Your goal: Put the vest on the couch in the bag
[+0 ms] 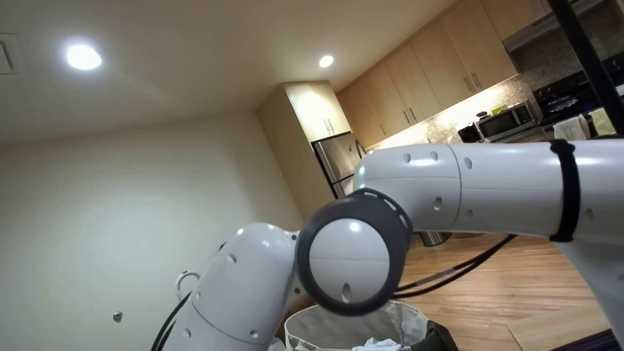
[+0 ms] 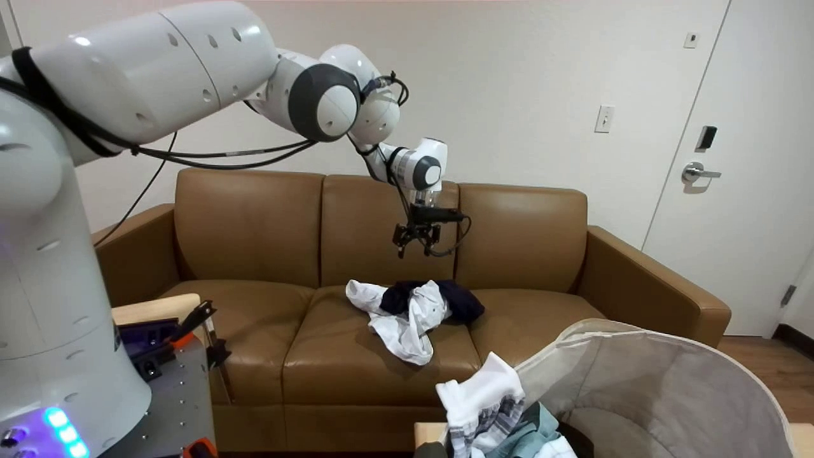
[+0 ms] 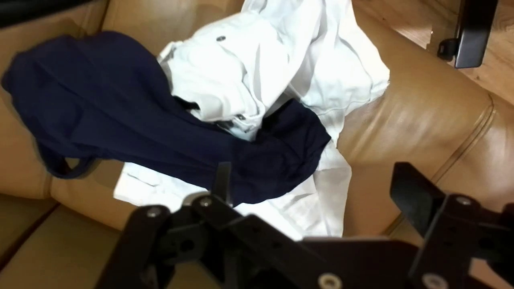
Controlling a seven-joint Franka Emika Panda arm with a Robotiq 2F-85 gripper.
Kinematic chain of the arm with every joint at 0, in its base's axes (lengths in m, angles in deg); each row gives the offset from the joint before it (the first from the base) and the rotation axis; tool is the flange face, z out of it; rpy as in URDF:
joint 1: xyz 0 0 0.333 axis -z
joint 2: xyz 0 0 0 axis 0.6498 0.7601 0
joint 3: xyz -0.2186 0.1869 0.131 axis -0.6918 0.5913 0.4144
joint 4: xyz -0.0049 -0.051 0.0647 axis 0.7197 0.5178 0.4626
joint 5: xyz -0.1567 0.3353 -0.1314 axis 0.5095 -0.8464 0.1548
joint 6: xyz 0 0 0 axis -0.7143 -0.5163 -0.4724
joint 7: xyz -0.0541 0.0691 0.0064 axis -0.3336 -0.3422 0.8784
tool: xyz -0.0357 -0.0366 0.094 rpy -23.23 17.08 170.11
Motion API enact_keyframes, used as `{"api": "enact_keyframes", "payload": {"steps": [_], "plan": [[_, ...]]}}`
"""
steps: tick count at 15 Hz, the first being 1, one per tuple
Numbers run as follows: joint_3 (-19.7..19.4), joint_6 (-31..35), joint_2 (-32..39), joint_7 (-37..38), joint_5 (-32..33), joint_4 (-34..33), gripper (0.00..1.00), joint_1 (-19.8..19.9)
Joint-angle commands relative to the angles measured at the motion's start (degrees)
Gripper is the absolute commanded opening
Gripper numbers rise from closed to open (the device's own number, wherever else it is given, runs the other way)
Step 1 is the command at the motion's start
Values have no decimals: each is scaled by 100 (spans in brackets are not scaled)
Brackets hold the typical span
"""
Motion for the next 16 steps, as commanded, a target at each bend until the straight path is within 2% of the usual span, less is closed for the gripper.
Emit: {"api": "enact_keyframes", "payload": {"steps": [1,4,8,9,10,16], "plan": [[187,33,1075,-1002,41,-1062,100,-210],[355,-37,1758,-1763,59,-1781,100,-394],[353,-244,2346,-2225,23,-2449,100,-586],[280,-153,2451,-2214,61,-2544,100,-644],[-33,199,2044,-2151,-50,-1850,100,-693],[-718,274,2090,-2036,346,-2008,100,-1073]]}}
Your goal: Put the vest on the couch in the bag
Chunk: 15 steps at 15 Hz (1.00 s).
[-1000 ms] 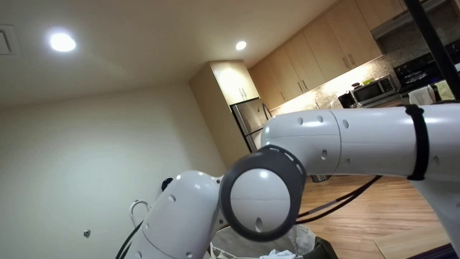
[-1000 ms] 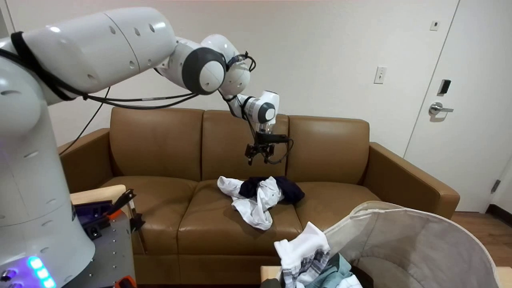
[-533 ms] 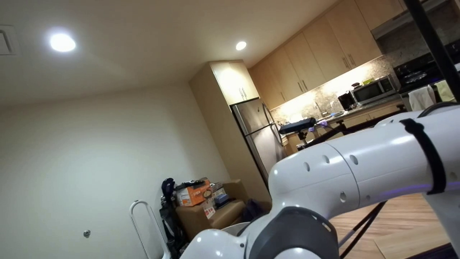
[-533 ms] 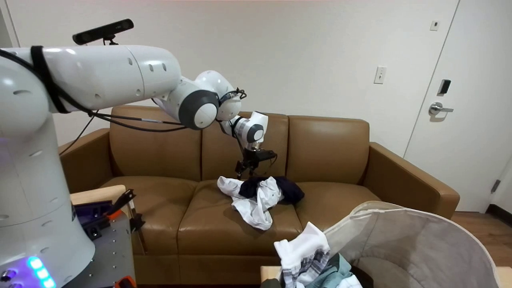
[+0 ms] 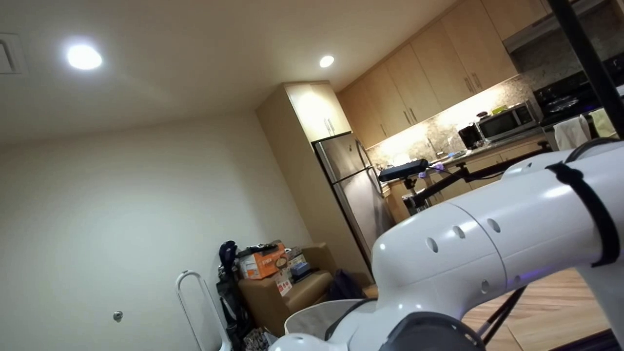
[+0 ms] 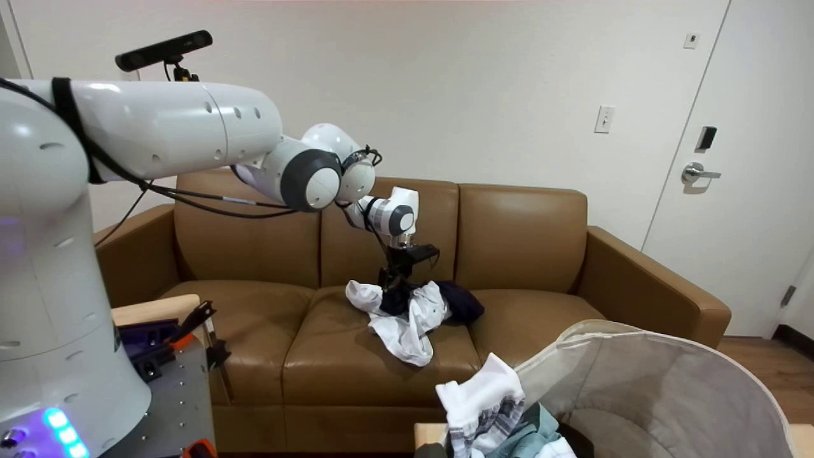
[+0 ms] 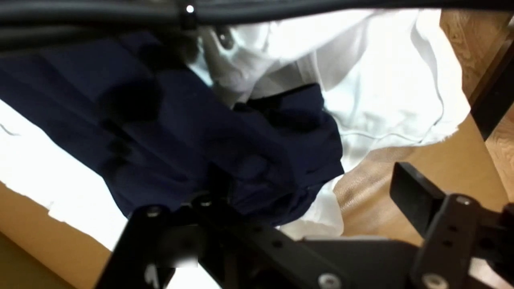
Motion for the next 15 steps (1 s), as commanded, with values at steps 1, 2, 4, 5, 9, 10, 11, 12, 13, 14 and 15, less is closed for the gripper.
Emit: {"api": "enact_keyframes", "payload": {"steps": [1,2,4,5,9,10,11,12,13,14,15], "plan": [[-317,155,-3,-45,337,-196,100,-192],[-364,271,-14,-46,394,-255,100,-225],[-403,587,-49,-42,455,-235,100,-249],[-356,716,-68,-110,425,-182,100,-215],[79,1355,-81,-455,98,233,100,100],[207,1484,-75,-575,24,356,100,190],[336,1565,-65,-733,-46,472,100,287],[431,1646,-53,-861,-102,587,100,369],[517,1691,-41,-1002,-165,686,100,447],[591,1719,-33,-1137,-216,782,100,518],[665,1697,-25,-1291,-258,848,96,581]]}}
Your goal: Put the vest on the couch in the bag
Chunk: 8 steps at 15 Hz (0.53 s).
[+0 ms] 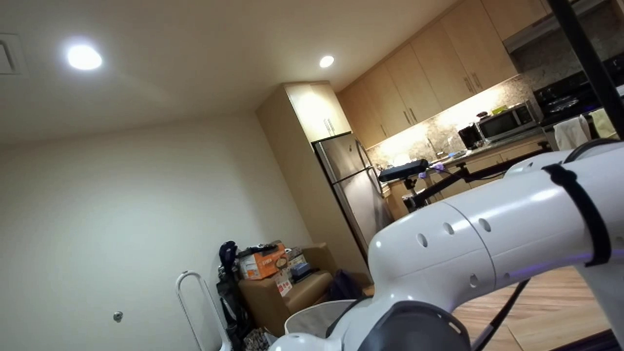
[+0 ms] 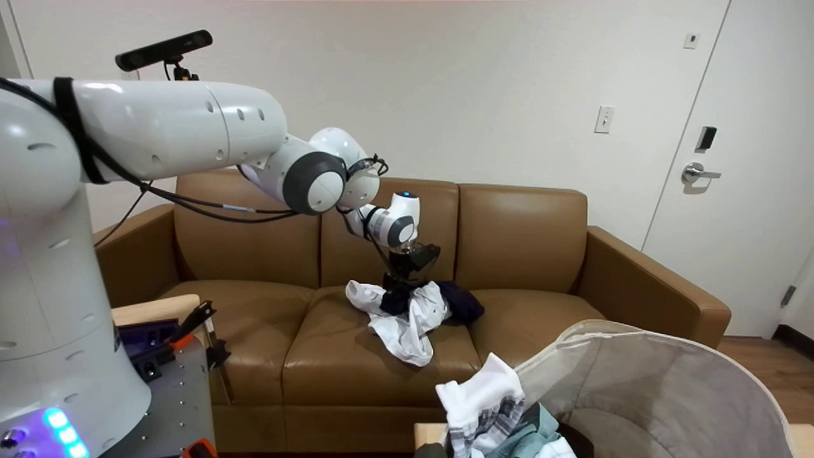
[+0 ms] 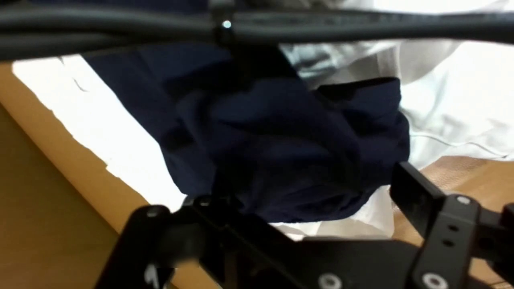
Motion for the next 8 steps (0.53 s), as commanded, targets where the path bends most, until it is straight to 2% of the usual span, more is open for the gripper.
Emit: {"api": "enact_keyframes", "payload": {"steps": [1,3,8], "plan": [[343,178,6,-665,-255,334,73,303],[403,67,13,-814,-338,346,67,365],[565,-202,13,-1029,-577,294,34,497]]}}
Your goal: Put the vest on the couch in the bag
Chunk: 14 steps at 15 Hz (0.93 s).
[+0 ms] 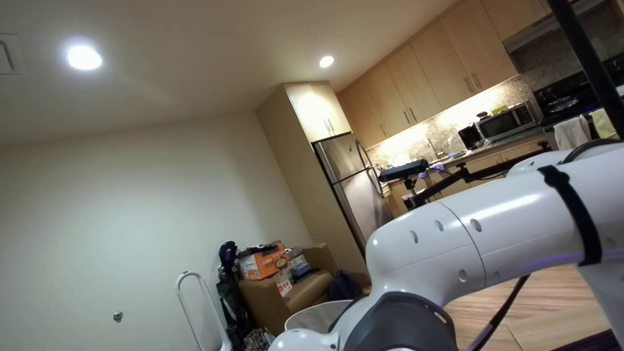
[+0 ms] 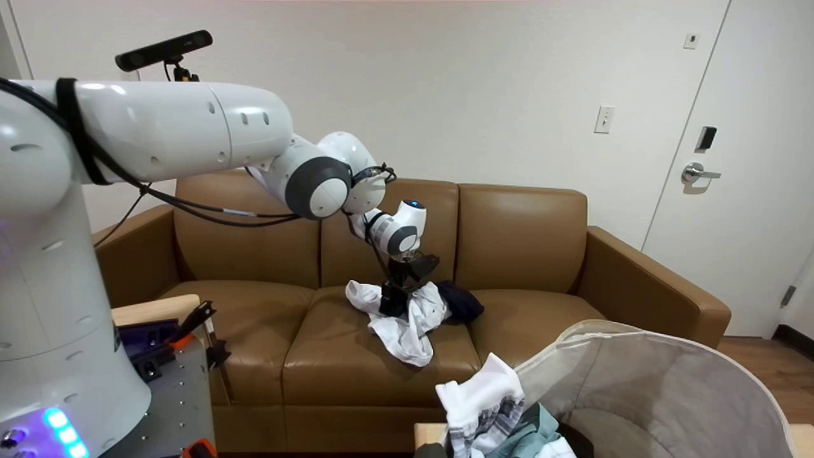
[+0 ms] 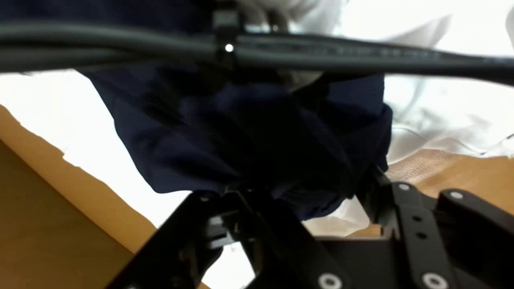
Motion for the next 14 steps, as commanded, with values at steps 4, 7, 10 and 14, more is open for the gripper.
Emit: {"api": "enact_keyframes", "payload": {"steps": [4,7,10,14], "plan": [[229,-590,-2,-116,-487,-77,8,175],[155,-736,-6,150,-664,-183,4,119],[46,-1208,-7,305,-590,-598,6,62],[-140,-1334,-37,459,-501,-1444,6,-44]]}}
